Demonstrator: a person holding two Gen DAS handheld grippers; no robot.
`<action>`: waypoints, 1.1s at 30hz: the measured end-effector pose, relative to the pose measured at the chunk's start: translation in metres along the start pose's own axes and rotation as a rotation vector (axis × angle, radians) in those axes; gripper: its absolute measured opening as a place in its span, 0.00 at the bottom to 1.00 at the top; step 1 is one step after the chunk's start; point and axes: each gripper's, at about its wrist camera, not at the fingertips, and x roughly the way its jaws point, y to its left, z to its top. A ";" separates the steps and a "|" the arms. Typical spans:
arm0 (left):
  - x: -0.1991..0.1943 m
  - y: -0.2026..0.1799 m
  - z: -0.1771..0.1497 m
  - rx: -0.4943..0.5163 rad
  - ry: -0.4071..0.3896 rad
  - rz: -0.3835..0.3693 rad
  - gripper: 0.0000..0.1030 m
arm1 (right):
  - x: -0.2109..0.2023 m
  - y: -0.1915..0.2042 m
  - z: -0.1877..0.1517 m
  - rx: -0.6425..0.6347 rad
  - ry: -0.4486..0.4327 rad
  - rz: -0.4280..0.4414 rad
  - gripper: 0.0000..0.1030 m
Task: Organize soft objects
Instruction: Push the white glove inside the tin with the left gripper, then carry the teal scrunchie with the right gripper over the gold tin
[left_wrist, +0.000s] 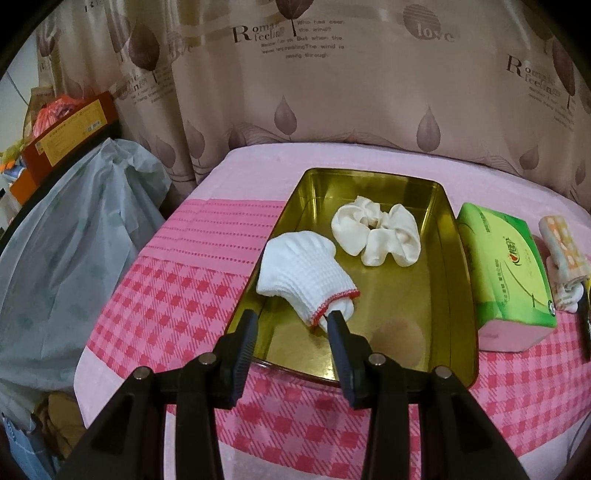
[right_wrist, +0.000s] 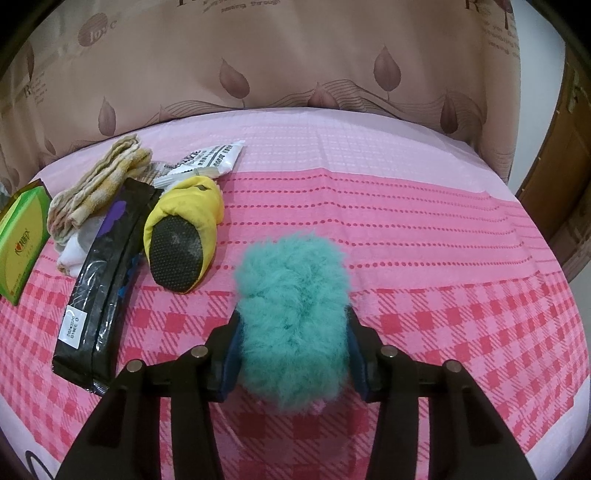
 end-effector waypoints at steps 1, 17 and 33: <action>0.000 0.000 0.000 0.000 -0.002 -0.001 0.39 | 0.000 0.003 0.001 -0.007 -0.001 -0.001 0.37; 0.007 0.005 -0.001 -0.027 0.018 -0.004 0.39 | -0.013 0.022 0.007 -0.049 -0.012 -0.038 0.25; 0.009 0.014 -0.001 -0.064 0.030 0.001 0.39 | -0.066 0.101 0.039 -0.151 -0.138 0.093 0.25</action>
